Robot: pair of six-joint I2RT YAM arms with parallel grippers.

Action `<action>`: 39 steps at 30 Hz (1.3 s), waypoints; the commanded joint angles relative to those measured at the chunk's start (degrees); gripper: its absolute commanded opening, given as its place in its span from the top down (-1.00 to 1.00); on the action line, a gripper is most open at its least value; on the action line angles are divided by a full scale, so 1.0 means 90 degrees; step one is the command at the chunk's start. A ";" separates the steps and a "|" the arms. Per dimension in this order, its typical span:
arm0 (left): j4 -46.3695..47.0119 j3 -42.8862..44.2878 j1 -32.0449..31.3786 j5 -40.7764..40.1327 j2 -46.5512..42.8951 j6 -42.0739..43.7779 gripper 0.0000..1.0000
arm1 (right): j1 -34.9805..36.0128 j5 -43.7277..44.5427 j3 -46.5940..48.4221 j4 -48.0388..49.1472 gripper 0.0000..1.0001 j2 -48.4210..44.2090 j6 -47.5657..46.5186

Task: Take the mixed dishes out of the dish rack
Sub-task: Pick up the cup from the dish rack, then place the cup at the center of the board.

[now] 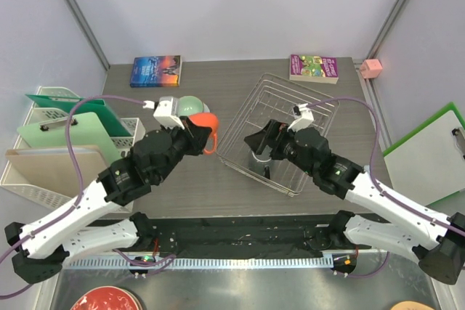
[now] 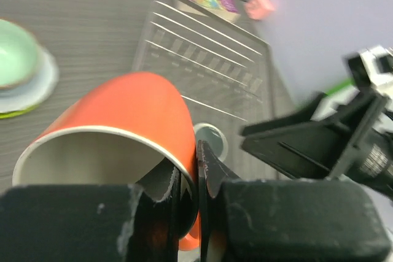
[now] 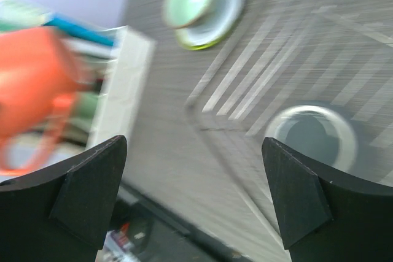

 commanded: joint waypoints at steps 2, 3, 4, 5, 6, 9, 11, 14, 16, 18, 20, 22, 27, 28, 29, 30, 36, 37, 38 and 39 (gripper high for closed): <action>-0.2152 0.1660 0.0275 -0.2141 0.0799 0.0475 1.00 | 0.0027 0.2268 0.0563 -0.2348 -0.89 -0.0243 -0.0626; -0.2498 0.1838 0.0402 -0.2288 0.0974 0.0417 1.00 | 0.0017 0.2424 0.0583 -0.2457 -0.89 -0.0263 -0.0674; -0.2782 0.2043 0.0567 -0.2193 0.1324 0.0397 1.00 | 0.0017 0.2474 0.0602 -0.2525 -0.88 -0.0302 -0.0704; -0.3239 0.2074 0.1023 -0.1979 0.1453 0.0281 1.00 | 0.0017 0.2493 0.0603 -0.2642 -0.88 -0.0331 -0.0723; -0.3273 0.2036 0.1299 -0.1726 0.1561 0.0241 1.00 | 0.0017 0.2523 0.0593 -0.2682 -0.87 -0.0351 -0.0743; -0.2905 0.1461 0.2383 -0.0446 0.1815 0.0182 1.00 | 0.0017 0.2582 0.0544 -0.2731 -0.87 -0.0409 -0.0782; -0.2717 0.1040 0.2977 0.0235 0.2233 0.0124 1.00 | 0.0017 0.2572 0.0495 -0.2722 -0.87 -0.0439 -0.0802; -0.2395 0.0786 0.3360 0.0639 0.2742 0.0006 1.00 | 0.0008 0.2514 0.0456 -0.2712 -0.87 -0.0497 -0.0860; -0.2073 0.0708 0.3478 0.0883 0.3114 -0.0062 1.00 | 0.0017 0.2504 0.0417 -0.2721 -0.87 -0.0546 -0.0880; -0.1916 0.0726 0.3586 0.1001 0.3454 -0.0091 1.00 | 0.0017 0.2503 0.0407 -0.2702 -0.87 -0.0624 -0.0899; -0.1828 0.0902 0.3684 0.1108 0.3729 -0.0091 1.00 | 0.0017 0.2494 0.0398 -0.2712 -0.87 -0.0673 -0.0929; -0.1760 0.1087 0.3713 0.1157 0.4100 -0.0053 1.00 | 0.0017 0.2474 0.0378 -0.2702 -0.87 -0.0732 -0.0938; -0.1594 0.1273 0.3908 0.1343 0.4677 -0.0062 1.00 | 0.0017 0.2445 0.0320 -0.2702 -0.87 -0.0849 -0.0987; -0.1564 0.1283 0.3947 0.1343 0.4793 -0.0082 1.00 | 0.0017 0.2445 0.0310 -0.2702 -0.87 -0.0868 -0.0997; -0.1535 0.1283 0.3977 0.1362 0.4872 -0.0101 1.00 | 0.0017 0.2445 0.0300 -0.2712 -0.87 -0.0878 -0.0997; -0.1545 0.1312 0.3987 0.1372 0.4921 -0.0111 1.00 | 0.0017 0.2455 0.0281 -0.2692 -0.87 -0.0878 -0.0987; -0.1759 0.1361 0.3996 0.1197 0.5156 -0.0101 0.95 | 0.0008 0.2406 0.0261 -0.2712 -0.87 -0.0820 -0.1046; -0.1798 0.1361 0.3997 0.1187 0.5146 -0.0082 0.87 | 0.0007 0.2415 0.0261 -0.2702 -0.88 -0.0800 -0.1046; -0.1818 0.1352 0.3997 0.1177 0.5078 -0.0072 0.78 | 0.0017 0.2425 0.0261 -0.2702 -0.88 -0.0790 -0.1046; -0.1818 0.1323 0.3997 0.1177 0.5039 -0.0053 0.57 | 0.0017 0.2425 0.0261 -0.2702 -0.88 -0.0790 -0.1065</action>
